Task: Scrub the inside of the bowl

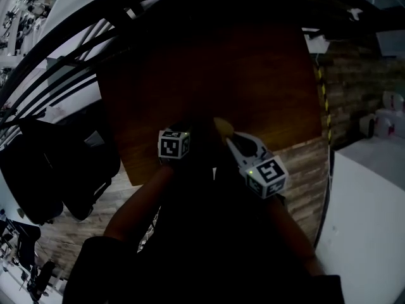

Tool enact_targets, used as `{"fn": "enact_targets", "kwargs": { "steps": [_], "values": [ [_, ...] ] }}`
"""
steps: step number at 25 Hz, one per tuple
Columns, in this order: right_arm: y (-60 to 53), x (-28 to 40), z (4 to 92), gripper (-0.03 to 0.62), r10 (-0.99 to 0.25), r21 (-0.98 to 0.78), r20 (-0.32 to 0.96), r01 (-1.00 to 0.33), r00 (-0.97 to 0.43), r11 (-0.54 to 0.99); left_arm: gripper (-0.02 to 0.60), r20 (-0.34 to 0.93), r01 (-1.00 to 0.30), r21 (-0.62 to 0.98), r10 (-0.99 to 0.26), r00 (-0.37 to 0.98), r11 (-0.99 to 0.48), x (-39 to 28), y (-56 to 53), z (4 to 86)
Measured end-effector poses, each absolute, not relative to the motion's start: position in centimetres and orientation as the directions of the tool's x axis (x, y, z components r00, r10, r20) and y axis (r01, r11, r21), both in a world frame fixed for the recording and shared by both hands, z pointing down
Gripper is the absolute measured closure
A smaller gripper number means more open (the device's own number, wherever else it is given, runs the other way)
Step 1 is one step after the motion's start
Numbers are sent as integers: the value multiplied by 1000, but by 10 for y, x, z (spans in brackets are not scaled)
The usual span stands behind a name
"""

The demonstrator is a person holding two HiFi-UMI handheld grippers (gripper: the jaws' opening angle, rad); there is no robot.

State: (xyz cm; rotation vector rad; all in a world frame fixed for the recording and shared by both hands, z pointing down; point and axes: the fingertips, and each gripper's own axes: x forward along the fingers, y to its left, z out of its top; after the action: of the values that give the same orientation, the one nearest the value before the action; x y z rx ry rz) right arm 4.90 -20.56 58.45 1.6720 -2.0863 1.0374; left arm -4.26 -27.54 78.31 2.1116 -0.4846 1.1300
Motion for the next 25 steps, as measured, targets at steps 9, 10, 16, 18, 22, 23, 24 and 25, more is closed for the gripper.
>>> {"fn": "enact_targets", "kwargs": {
  "steps": [9,10,16,18,22,23,24,25],
  "values": [
    [-201,42,588,545,-725,-350,616,-932,-308,99,562,855,-627,364,-20,519,-689,-47,-277,798],
    [-200,42,589,545,-723,-348,618,-932,-310,102,568,856,-627,362,-20,516,-689,-47,-275,798],
    [-200,42,585,545,-705,-340,629,-931,-327,129,572,834,-629,375,-48,550,-681,-35,-273,777],
    [-201,44,585,545,-693,-309,645,-940,-321,148,572,826,-624,364,-70,560,-691,-29,-273,757],
    [-206,54,586,546,-663,-175,701,-965,-261,195,572,784,-623,345,-149,602,-702,-6,-276,703],
    [-207,57,585,546,-653,-142,717,-968,-245,207,572,774,-623,334,-171,609,-707,1,-275,688],
    [-209,61,584,546,-643,-107,731,-969,-228,222,572,765,-623,318,-195,614,-715,7,-275,673],
    [-212,65,582,546,-636,-69,742,-968,-210,240,572,756,-623,301,-217,617,-722,13,-274,660]
  ]
}}
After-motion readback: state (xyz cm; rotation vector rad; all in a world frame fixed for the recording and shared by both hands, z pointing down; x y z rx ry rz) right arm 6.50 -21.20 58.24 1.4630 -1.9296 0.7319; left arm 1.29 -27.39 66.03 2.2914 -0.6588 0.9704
